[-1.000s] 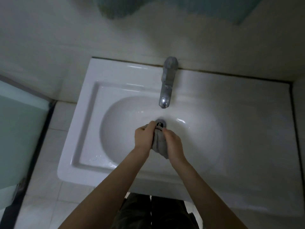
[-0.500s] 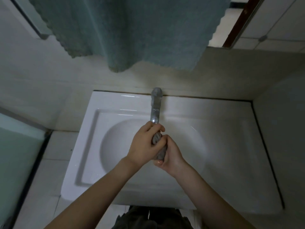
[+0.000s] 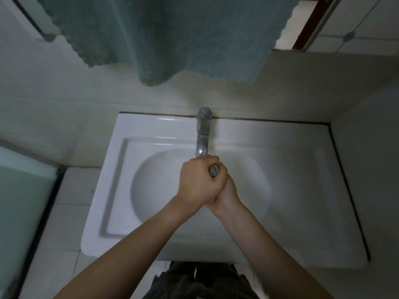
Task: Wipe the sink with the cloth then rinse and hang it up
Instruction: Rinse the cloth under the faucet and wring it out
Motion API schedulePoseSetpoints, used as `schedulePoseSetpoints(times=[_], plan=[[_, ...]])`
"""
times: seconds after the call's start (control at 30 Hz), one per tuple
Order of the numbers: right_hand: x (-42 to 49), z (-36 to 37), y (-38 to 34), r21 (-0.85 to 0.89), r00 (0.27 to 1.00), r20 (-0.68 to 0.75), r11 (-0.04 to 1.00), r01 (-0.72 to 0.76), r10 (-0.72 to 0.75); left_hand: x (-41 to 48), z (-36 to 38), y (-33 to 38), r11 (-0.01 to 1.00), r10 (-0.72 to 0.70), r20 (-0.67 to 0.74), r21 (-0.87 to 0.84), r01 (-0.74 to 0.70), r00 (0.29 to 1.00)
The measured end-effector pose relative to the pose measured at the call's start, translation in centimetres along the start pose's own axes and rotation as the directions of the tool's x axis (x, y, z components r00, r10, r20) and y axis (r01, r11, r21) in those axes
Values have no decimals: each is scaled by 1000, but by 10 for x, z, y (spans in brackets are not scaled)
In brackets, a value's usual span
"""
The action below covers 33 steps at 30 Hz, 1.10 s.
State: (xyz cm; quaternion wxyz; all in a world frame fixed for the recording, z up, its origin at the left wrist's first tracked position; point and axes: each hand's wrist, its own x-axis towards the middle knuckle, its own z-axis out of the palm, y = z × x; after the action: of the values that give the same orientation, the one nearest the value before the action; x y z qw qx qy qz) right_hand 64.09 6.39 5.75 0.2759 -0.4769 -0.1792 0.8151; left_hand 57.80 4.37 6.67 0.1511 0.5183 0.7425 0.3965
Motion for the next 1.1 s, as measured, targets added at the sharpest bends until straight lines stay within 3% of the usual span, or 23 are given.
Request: schedulePoseSetpoints(times=[0.1, 0.3, 0.4, 0.57, 0.73, 0.87, 0.97, 1.1], plan=[[13, -1, 17, 250, 1000, 28, 968, -16, 10, -5, 11, -12, 997, -72, 5, -33, 72, 997], [33, -24, 39, 144, 996, -64, 988, -48, 58, -16, 31, -39, 986, -147, 80, -66, 152, 986], [41, -34, 50, 158, 990, -101, 984, -85, 102, -24, 41, -50, 966, -227, 106, -105, 238, 968], [56, -45, 65, 37, 963, -234, 991, -128, 133, -31, 55, -66, 905, -369, 111, -181, 384, 923], [58, -51, 73, -345, 942, -325, 938, -31, -88, -37, 69, -80, 851, -472, 153, -180, 494, 868], [54, -45, 68, -183, 920, -392, 981, -60, -17, -39, 70, -81, 809, -517, 183, -212, 548, 836], [43, -44, 49, -294, 946, -312, 956, -9, -87, -28, 48, -72, 699, -532, 315, -359, 618, 786], [21, -47, 1, -362, 974, -119, 921, 140, -195, -9, -4, -69, 658, -359, 481, -477, 583, 800]])
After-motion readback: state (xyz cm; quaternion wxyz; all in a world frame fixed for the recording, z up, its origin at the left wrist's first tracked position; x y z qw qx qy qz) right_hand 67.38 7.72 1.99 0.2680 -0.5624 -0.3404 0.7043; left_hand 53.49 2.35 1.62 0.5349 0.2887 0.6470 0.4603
